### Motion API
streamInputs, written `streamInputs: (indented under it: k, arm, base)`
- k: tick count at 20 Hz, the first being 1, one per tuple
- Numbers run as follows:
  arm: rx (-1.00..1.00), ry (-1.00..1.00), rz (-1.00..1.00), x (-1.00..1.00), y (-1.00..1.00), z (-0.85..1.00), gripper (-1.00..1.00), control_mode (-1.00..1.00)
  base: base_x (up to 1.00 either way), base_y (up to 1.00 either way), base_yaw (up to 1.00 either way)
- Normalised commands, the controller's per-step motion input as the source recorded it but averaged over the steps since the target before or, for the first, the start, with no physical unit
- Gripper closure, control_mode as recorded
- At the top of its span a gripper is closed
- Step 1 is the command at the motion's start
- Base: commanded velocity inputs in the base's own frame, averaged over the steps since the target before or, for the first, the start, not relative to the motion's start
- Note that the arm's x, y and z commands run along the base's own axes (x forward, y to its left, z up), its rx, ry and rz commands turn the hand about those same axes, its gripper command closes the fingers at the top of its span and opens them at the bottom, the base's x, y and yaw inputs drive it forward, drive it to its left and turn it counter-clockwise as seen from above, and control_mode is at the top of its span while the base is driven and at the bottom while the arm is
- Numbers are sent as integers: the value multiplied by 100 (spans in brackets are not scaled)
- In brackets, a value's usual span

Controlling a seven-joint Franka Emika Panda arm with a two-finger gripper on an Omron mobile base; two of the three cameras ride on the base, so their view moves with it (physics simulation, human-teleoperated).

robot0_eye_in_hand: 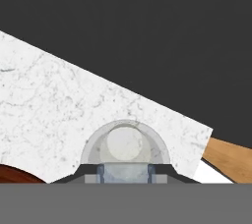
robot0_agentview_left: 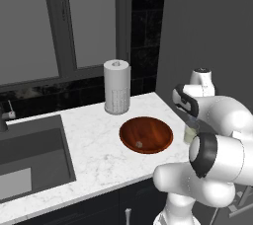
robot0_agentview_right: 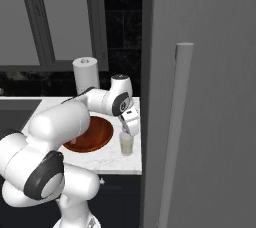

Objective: Grab a lemon wedge from the fridge and one ice cube from the ice bowl, and put them in the glass of lemonade.

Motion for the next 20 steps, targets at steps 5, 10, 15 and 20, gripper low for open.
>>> streamInputs:
  k: [5, 10, 15, 20]
  arm:
    - [0, -1, 0, -6, 1, -3, 100, -100]
    - [0, 0, 0, 1, 9, -5, 100, -100]
    - [0, 0, 0, 0, 0, 0, 100, -100]
    - [0, 0, 0, 0, 0, 0, -100, -100]
  base:
    - [0, 0, 0]
    - [0, 0, 0]
    - [0, 0, 0]
    - [0, 0, 0]
